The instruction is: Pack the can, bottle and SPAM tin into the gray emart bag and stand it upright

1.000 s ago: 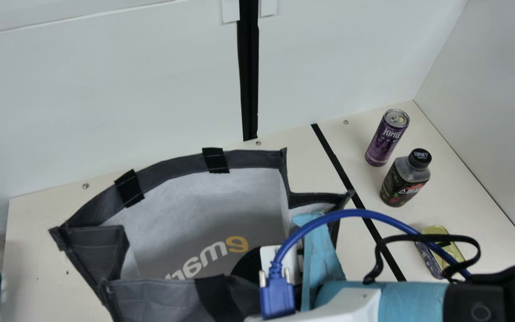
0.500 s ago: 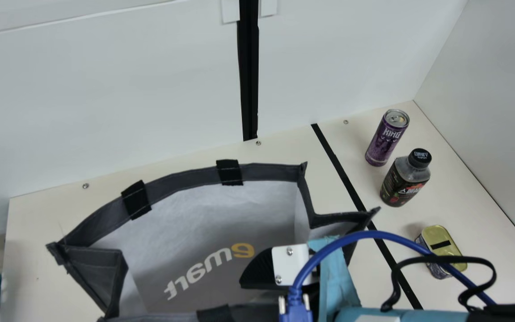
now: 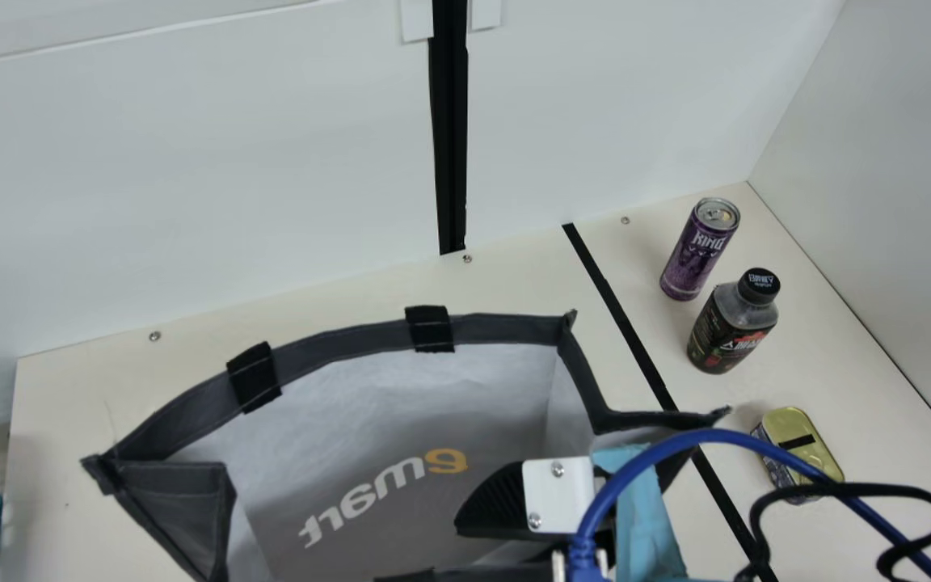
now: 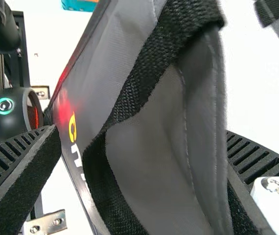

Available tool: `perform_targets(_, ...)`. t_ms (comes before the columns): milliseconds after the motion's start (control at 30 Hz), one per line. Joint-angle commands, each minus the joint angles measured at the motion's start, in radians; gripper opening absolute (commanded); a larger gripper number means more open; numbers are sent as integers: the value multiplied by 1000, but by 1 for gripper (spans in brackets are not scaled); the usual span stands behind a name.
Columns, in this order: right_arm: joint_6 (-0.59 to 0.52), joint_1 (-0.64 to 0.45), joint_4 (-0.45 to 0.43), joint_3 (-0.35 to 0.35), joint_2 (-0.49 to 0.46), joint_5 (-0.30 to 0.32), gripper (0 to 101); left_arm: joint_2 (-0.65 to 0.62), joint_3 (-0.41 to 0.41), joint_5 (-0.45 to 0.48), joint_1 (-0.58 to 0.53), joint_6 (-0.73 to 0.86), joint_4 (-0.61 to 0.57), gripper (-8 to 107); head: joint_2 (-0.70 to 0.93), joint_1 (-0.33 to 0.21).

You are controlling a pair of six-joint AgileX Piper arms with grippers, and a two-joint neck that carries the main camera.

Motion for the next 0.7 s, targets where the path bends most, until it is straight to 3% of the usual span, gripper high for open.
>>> perform_targets(0,19,10,-6,-2,-4,-1,95,0,0,0,0,0,0,90,-1,-23)
perform_targets(300,64,12,-9,-32,-24,-1,95,0,0,0,0,0,0,90,-1,-23)
perform_targets(667,100,-51,13,-129,-41,-1,95,0,0,0,0,0,0,90,-1,-23)
